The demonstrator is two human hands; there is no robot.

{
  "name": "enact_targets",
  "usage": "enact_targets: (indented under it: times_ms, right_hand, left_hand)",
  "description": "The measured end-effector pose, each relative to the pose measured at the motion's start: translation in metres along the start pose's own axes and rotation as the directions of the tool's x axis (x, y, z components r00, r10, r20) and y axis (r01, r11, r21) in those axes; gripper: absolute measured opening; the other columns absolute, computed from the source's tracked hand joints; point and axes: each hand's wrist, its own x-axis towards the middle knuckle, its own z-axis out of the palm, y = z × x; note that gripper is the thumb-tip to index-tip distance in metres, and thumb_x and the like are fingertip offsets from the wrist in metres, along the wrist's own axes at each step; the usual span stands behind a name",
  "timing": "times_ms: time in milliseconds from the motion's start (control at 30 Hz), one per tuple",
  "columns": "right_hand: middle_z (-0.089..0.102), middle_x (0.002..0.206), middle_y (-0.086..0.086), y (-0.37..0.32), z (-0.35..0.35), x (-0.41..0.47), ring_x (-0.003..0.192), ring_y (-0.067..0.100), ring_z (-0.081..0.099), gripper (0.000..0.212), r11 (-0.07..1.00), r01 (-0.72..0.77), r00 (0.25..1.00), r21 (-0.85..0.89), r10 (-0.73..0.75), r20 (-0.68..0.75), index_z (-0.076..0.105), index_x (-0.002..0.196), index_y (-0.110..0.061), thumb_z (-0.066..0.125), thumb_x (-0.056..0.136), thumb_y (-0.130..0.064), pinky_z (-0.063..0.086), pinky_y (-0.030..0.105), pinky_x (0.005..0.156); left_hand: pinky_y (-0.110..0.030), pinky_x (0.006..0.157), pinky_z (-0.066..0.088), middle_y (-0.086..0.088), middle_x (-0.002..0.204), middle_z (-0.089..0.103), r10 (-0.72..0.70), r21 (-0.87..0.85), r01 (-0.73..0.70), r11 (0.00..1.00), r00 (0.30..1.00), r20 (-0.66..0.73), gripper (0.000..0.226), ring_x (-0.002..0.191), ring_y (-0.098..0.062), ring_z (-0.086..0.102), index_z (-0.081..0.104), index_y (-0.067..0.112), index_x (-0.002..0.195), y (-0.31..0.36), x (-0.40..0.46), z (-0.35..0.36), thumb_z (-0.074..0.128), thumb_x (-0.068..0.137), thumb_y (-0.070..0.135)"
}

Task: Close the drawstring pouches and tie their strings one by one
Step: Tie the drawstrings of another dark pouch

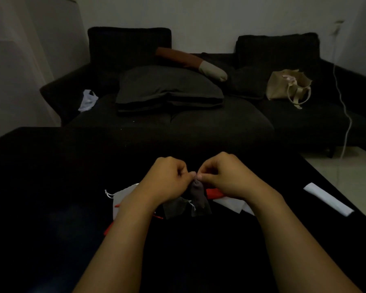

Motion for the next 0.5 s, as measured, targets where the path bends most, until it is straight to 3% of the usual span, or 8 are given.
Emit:
enact_targets:
  times_ms: [100,233,333,500]
  right_hand:
    - [0.071,0.079,-0.006,-0.0002,-0.0027,0.0009,0.078,0.004,0.066,0.010,1.000,-0.018,1.000,-0.006,0.018,-0.019,0.075,0.082,-0.024,0.070,0.090,-0.028,0.050,0.024,0.071]
    - [0.072,0.076,0.004,0.0003,-0.0051,-0.0018,0.074,0.010,0.068,0.018,0.994,0.030,0.999,0.108,-0.028,-0.017,0.074,0.079,-0.015,0.068,0.091,-0.028,0.055,0.033,0.075]
    - [0.071,0.078,0.006,0.0014,-0.0063,-0.0027,0.074,0.010,0.066,0.019,0.985,0.050,0.999,0.166,-0.052,0.008,0.074,0.079,-0.015,0.068,0.091,-0.028,0.055,0.037,0.080]
    - [0.072,0.080,-0.002,-0.0013,-0.0066,-0.0039,0.077,0.002,0.065,0.015,0.976,0.117,0.992,0.184,-0.109,-0.057,0.075,0.082,-0.020,0.067,0.092,-0.026,0.054,0.031,0.080]
  left_hand:
    - [-0.022,0.068,0.043,0.006,0.081,0.061,0.038,-0.168,-0.034,0.985,0.999,0.017,0.033,0.073,-0.005,0.059,0.062,0.028,0.061,0.0017,0.0016,-0.0002,0.063,0.094,0.030]
    - [-0.026,0.076,0.052,-0.008,0.086,0.072,0.085,-0.572,-0.079,0.817,0.996,-0.017,0.026,0.080,-0.011,0.068,0.069,0.016,0.070,0.0026,0.0011,0.0036,0.062,0.095,0.020]
    - [-0.027,0.073,0.055,-0.011,0.084,0.075,0.034,-0.663,-0.029,0.748,0.999,-0.005,0.023,0.080,-0.016,0.071,0.073,0.011,0.079,0.0010,0.0010,0.0009,0.062,0.094,0.024]
    - [-0.022,0.071,0.054,-0.007,0.085,0.076,-0.003,-0.711,-0.014,0.703,1.000,-0.022,0.021,0.082,-0.012,0.072,0.077,0.014,0.085,-0.0003,-0.0005,-0.0033,0.060,0.095,0.020]
